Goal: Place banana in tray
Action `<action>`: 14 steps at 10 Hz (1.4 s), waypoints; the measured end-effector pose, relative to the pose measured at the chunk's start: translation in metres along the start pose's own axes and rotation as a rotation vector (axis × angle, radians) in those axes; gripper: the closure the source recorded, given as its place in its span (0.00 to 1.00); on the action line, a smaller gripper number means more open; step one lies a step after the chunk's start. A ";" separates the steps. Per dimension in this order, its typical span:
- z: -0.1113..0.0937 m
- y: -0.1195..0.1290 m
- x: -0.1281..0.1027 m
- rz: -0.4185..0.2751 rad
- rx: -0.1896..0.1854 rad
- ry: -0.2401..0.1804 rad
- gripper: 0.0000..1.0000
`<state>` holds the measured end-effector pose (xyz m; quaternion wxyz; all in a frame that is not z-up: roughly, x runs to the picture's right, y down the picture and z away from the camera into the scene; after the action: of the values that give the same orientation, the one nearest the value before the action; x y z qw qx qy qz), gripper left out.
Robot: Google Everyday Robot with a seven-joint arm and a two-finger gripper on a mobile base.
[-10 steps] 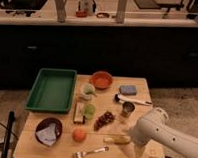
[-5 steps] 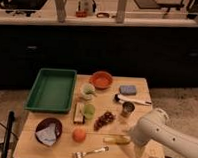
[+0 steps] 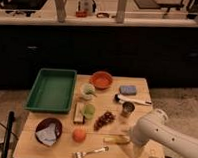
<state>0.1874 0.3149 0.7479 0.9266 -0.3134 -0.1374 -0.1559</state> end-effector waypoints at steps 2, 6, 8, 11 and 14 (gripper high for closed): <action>0.002 -0.006 -0.008 0.010 0.013 -0.003 0.20; 0.011 -0.022 -0.037 -0.020 0.021 -0.019 0.28; 0.015 -0.027 -0.044 -0.036 0.021 -0.021 0.48; 0.017 -0.033 -0.043 -0.044 0.023 -0.023 0.78; 0.013 -0.039 -0.039 -0.066 0.033 -0.019 1.00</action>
<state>0.1354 0.3014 0.7650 0.9247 -0.2948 -0.1591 -0.1809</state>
